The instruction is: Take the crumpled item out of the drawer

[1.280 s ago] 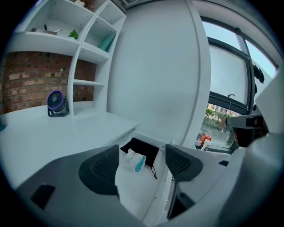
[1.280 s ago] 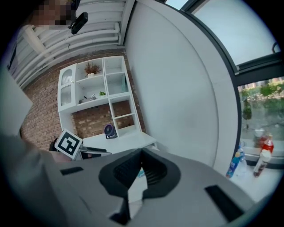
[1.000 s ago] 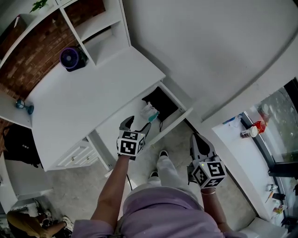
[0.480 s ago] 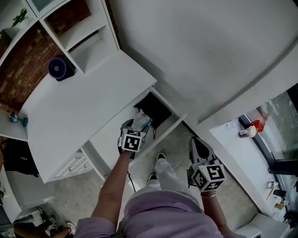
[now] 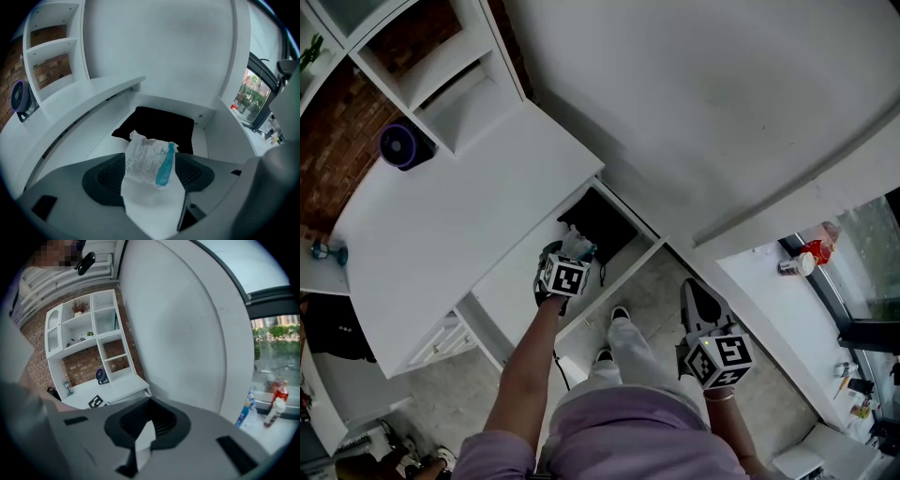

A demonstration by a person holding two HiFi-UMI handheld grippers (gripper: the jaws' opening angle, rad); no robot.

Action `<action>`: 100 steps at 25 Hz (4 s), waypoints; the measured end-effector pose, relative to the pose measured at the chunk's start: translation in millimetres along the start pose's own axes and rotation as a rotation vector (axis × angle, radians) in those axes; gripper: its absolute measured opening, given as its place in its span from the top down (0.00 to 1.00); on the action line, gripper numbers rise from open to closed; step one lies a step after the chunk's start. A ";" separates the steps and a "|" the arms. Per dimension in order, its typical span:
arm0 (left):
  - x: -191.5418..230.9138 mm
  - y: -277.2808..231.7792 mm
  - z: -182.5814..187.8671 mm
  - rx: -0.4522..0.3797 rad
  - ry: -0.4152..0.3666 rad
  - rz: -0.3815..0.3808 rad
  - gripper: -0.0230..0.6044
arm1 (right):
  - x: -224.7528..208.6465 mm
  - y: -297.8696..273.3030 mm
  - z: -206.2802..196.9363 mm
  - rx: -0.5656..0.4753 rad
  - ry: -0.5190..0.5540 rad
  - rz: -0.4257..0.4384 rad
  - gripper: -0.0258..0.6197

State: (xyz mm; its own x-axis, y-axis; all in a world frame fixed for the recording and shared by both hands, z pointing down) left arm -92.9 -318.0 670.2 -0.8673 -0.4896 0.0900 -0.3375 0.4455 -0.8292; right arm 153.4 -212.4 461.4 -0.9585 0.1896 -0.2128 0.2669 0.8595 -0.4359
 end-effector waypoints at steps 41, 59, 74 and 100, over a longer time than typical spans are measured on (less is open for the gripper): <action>-12.1 11.0 5.3 -0.027 0.027 0.037 0.69 | -2.0 -38.0 4.2 0.051 0.005 0.078 0.96; -1.8 112.6 23.8 -0.277 0.122 0.127 0.70 | 57.7 -52.5 21.6 0.022 0.057 0.239 0.96; -12.5 196.9 20.1 -0.455 0.188 0.158 0.70 | 106.9 -48.7 25.1 0.013 0.119 0.370 0.96; 2.5 292.3 -28.1 -0.605 0.330 0.312 0.70 | 155.3 -33.4 28.3 -0.018 0.210 0.482 0.96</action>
State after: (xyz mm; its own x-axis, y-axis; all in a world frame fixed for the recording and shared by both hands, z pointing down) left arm -204.0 -168.0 443.5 -0.9880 -0.0654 0.1402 -0.1175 0.9069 -0.4047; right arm -1.5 -225.1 418.2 -0.7273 0.6549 -0.2052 0.6826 0.6590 -0.3159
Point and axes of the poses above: the fingertips, and each gripper's own axes: y backward along the fingers, x to its left, z out of its top, the point moved 3 cm from there along y, backward along the fingers, and after that the axes turned 6 degrees about -z, right-handed, at the moved point
